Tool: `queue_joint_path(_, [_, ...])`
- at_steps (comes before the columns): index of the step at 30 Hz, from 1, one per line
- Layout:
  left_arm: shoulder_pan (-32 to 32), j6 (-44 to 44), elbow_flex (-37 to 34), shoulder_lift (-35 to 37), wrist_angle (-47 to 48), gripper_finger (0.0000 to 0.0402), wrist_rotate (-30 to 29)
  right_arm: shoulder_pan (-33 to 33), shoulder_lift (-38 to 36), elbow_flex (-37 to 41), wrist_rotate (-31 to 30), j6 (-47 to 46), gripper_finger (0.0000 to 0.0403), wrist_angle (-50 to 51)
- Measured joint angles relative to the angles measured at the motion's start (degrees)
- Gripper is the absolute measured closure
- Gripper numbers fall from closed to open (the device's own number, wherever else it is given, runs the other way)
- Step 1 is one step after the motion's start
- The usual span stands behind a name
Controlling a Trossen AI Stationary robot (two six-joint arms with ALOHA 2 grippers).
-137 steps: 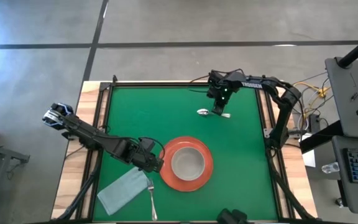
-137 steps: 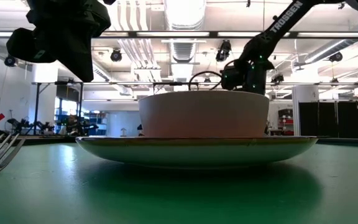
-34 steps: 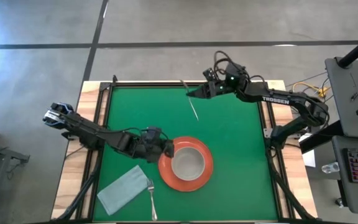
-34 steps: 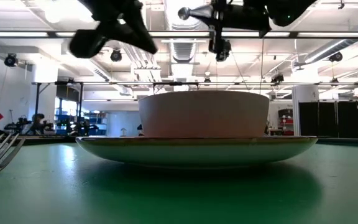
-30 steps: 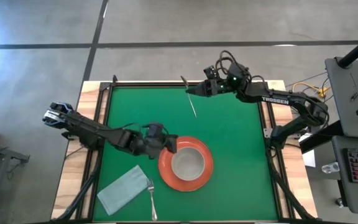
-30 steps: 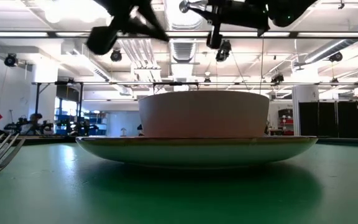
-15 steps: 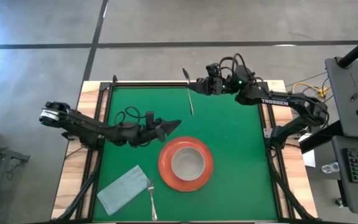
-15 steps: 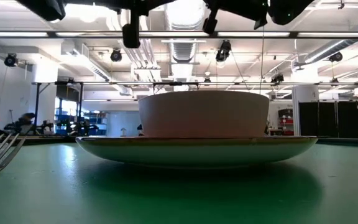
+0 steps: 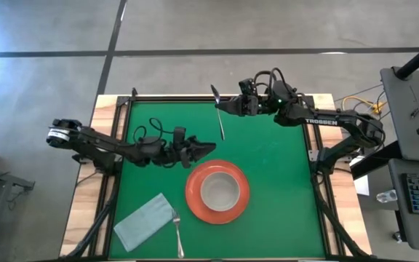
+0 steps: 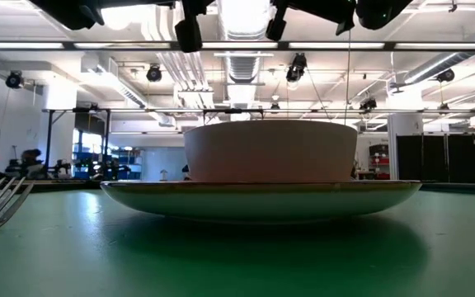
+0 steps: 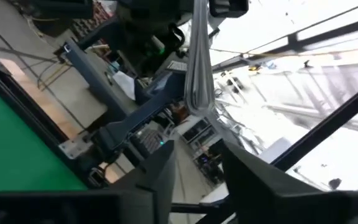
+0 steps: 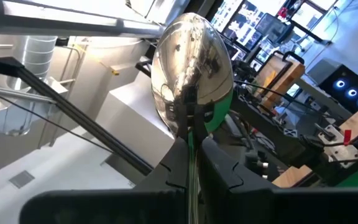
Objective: Set table place
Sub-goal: Put the silver spoon into the gray bowl
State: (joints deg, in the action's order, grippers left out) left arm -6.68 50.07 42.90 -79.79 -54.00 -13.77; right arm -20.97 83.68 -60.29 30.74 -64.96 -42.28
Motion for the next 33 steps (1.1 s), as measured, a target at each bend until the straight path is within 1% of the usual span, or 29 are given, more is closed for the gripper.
queue_joint_path(4, [1.19, 0.63, -0.04, 0.00, -1.92, 0.0247, 1.59, 0.97, 0.00, 0.00, -1.01, 0.01, 0.0390, -0.26])
queue_joint_path(8, [2.38, 0.58, 0.06, 0.00, -3.42, 0.0229, 3.35, 2.62, 0.00, 0.00, -2.19, -0.02, 0.0390, -0.47])
queue_joint_path(13, [3.63, 0.65, 0.04, 0.00, -4.02, 0.0226, 5.23, 4.95, 0.00, -0.42, -3.92, -0.38, 0.0390, -0.74])
queue_joint_path(20, [3.74, 0.93, 0.50, 0.00, -4.04, 0.0226, 6.91, 6.11, 0.05, -3.38, -4.07, 0.77, 0.0390, -0.48])
queue_joint_path(26, [3.79, -0.75, 3.44, -0.37, -3.70, 0.0226, 9.34, 8.01, 4.01, -6.79, -3.99, 0.87, 0.0390, -0.45])
queue_joint_path(33, [3.68, -0.97, 4.52, -2.00, -4.29, 0.0226, 10.65, 8.89, 8.87, -11.90, -1.09, 0.23, 0.0390, -1.61])
